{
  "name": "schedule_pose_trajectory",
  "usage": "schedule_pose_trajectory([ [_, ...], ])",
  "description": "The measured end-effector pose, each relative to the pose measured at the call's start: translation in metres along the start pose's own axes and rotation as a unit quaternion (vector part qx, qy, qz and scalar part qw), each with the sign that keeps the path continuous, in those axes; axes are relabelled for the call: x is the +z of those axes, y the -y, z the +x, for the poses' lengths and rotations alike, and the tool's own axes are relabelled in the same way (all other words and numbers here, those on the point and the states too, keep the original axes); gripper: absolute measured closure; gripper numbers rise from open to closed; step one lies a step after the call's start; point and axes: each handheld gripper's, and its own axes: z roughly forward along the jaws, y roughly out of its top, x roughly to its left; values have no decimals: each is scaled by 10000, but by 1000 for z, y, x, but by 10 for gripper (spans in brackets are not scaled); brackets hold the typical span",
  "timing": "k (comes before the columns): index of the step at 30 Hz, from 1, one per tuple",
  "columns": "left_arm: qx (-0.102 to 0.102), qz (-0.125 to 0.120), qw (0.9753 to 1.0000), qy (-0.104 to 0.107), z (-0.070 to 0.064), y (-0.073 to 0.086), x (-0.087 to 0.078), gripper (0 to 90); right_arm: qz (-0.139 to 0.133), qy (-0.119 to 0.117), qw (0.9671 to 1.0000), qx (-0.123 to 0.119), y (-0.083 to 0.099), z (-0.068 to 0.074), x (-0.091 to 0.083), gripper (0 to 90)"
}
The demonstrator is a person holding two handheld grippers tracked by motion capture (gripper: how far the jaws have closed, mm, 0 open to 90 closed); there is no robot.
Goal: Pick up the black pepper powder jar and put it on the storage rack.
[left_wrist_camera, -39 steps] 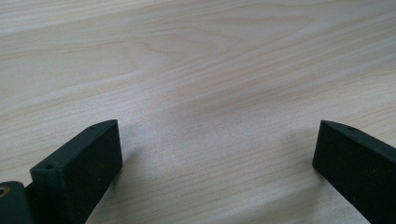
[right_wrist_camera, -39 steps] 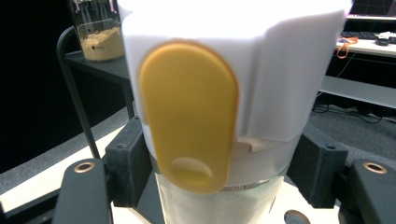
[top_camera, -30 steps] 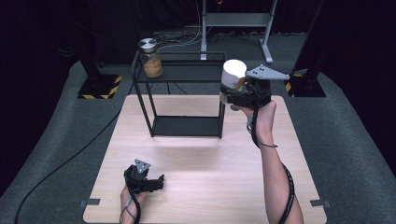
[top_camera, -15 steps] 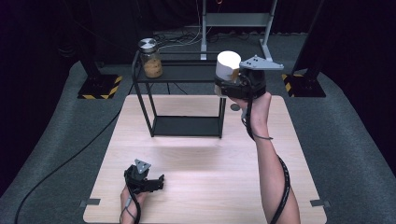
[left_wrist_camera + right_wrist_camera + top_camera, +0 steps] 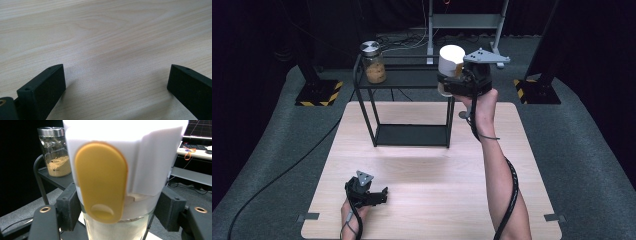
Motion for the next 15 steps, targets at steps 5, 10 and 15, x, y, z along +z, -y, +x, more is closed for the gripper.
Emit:
schedule_pose_trajectory([
  [5,-3,-1,10000,7,0,0,0,12,54,-8,10000,19,-5,-1,8,294],
  [10,-2,4,10000,9,0,0,0,12,74,12,10000,63,-9,-2,17,294],
  [15,-4,4,10000,11,1,0,0,12,122,41,9999,100,-14,-2,28,294],
])
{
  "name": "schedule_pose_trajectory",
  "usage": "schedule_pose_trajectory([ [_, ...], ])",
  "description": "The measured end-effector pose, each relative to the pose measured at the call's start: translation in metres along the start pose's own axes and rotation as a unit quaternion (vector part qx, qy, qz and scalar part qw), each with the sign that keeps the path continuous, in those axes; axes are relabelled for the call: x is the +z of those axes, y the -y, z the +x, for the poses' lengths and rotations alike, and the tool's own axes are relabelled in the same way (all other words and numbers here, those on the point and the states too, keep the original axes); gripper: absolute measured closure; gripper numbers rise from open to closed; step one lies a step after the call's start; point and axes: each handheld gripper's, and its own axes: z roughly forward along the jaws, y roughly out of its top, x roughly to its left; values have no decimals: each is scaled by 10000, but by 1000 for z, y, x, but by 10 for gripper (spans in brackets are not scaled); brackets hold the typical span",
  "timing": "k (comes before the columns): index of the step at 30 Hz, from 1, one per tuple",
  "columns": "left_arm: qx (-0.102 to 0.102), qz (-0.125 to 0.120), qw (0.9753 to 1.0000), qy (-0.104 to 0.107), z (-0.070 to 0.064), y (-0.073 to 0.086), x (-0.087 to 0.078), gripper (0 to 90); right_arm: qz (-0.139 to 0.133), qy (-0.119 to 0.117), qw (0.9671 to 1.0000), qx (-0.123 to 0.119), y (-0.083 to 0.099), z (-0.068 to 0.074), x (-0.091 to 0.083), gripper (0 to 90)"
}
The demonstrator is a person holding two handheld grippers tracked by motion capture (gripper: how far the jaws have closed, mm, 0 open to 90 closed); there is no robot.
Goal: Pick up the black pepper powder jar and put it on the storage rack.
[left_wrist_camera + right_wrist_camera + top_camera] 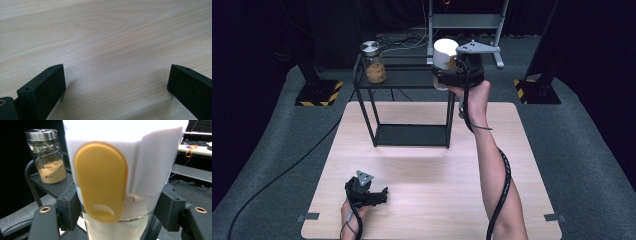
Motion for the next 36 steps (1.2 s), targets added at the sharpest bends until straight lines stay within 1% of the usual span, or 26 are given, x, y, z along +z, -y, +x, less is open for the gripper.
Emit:
schedule_pose_trajectory([
  [5,25,-1,10000,11,0,0,0,12,101,49,9999,53,-4,-1,12,294],
  [9,24,-5,10000,17,0,0,0,12,123,87,9998,118,-5,-2,19,294],
  [11,37,-7,10000,23,0,0,0,12,139,159,9997,101,-7,-1,23,294],
  [16,40,-7,10000,25,0,0,0,12,109,283,9994,174,-6,-2,29,294],
  [24,42,-19,10000,14,0,1,0,12,81,327,9993,178,-5,-2,30,294],
  [36,49,-26,10000,3,-1,1,0,12,124,293,9994,145,-6,-3,29,292],
])
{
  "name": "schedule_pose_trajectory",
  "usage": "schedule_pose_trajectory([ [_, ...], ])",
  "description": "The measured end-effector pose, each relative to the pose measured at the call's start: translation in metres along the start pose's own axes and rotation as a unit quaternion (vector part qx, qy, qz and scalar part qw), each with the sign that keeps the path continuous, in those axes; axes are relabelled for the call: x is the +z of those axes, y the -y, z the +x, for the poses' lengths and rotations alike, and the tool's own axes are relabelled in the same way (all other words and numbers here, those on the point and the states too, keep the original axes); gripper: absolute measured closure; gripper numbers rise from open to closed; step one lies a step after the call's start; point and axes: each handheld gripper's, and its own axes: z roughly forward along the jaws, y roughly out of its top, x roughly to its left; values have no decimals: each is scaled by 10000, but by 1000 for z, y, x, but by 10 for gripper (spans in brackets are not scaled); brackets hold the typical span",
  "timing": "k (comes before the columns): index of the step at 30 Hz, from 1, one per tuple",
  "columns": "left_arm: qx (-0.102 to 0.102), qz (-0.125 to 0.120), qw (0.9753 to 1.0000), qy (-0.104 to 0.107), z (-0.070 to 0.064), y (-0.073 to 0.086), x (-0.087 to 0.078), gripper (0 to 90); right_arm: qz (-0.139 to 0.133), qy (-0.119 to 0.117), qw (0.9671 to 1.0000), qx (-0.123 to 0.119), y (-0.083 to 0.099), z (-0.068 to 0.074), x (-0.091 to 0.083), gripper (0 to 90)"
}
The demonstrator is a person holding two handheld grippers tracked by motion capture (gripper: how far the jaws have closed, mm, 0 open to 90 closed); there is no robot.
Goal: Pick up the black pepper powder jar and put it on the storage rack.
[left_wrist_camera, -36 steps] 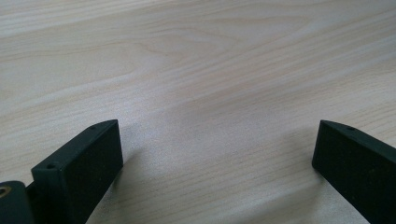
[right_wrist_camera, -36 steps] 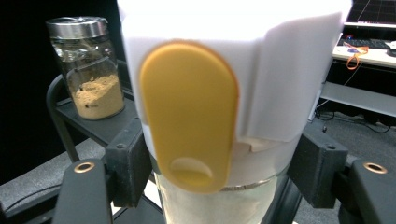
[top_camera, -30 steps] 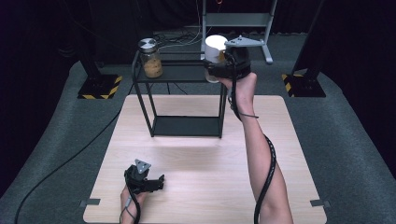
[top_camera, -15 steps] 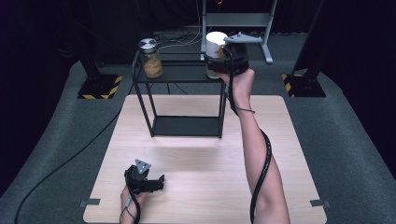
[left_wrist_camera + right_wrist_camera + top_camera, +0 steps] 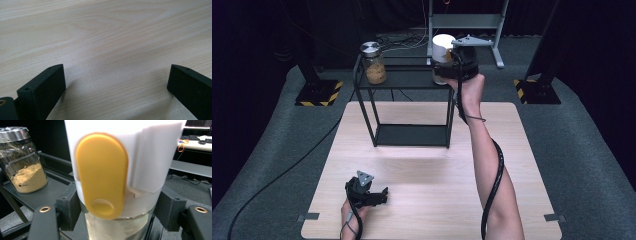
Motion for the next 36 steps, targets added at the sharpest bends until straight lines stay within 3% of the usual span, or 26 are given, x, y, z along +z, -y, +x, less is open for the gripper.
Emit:
schedule_pose_trajectory([
  [4,-8,4,10000,10,0,0,0,12,17,13,10000,22,-1,1,-1,274],
  [6,-7,12,10000,32,1,0,0,13,-20,66,10000,37,-1,3,-3,178],
  [10,-19,14,10000,39,2,0,0,13,44,118,9999,-17,-6,7,-13,76],
  [14,-1,24,10000,38,2,0,0,13,256,147,9994,-196,-5,9,-29,31],
  [18,-1,24,10000,36,2,0,0,12,433,114,9985,-315,11,7,-51,9],
  [23,3,22,10000,34,1,0,0,12,497,166,9978,-412,60,4,-83,0],
  [28,8,14,10000,18,1,0,0,11,700,307,9968,-248,123,0,-110,0],
  [32,17,13,10000,10,0,0,0,9,854,488,9950,149,179,-12,-131,0],
  [36,18,-8,10000,-13,-1,0,0,9,1232,745,9883,499,238,-18,-149,0],
])
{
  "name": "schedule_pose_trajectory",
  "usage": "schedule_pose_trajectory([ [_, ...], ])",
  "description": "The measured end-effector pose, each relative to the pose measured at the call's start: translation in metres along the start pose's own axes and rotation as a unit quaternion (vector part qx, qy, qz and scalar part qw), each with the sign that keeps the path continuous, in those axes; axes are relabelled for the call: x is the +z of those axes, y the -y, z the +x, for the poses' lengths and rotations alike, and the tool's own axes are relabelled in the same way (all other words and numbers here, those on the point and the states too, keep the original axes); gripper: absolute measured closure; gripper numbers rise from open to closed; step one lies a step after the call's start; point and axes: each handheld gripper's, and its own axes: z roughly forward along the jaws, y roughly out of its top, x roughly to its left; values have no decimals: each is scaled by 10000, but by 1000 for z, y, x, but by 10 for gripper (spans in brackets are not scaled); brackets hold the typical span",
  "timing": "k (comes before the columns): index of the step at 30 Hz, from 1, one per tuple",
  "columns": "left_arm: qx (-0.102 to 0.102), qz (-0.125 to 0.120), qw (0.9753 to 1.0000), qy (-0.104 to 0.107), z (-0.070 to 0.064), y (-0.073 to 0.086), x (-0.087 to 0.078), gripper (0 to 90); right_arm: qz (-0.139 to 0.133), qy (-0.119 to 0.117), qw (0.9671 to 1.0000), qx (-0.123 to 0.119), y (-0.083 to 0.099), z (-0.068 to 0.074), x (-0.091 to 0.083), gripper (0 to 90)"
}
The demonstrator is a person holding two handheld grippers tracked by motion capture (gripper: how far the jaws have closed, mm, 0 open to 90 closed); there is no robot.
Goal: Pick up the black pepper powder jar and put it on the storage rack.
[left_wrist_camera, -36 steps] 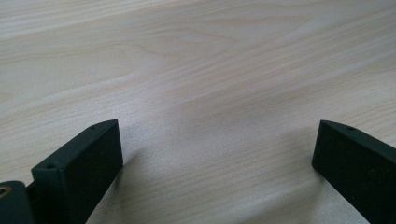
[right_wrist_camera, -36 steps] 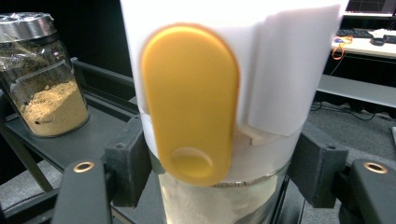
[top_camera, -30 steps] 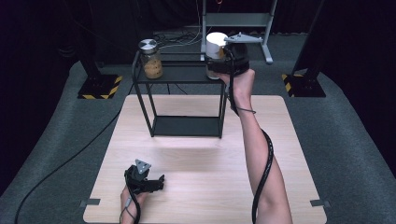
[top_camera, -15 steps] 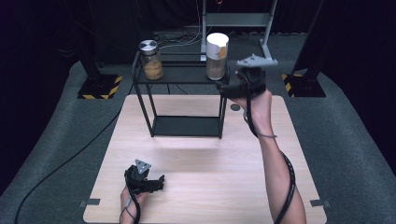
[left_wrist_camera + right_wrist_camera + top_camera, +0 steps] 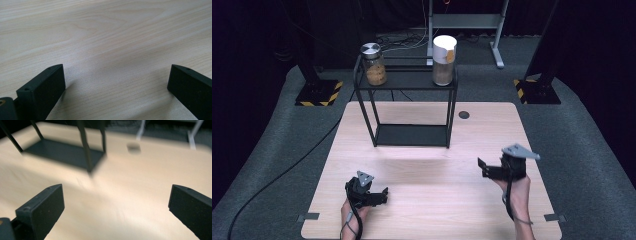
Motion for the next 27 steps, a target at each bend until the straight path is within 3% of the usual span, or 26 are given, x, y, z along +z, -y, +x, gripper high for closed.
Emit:
schedule_pose_trajectory([
  [4,-18,9,10000,-3,0,-1,1,6,509,390,9977,217,47,1,0,0],
  [9,-27,15,10000,-4,0,-1,1,4,749,545,9944,508,79,-6,-7,0],
  [11,-39,22,10000,-8,0,-1,1,3,806,587,9933,591,83,-7,-9,0],
  [13,-40,29,10000,-10,0,-2,1,3,750,726,9934,479,86,-1,-12,0],
  [21,-39,30,10000,-19,0,-2,1,3,750,849,9931,304,87,9,-11,0],
  [27,-37,18,10000,-34,-1,-1,1,3,726,854,9929,403,88,7,-11,0],
])
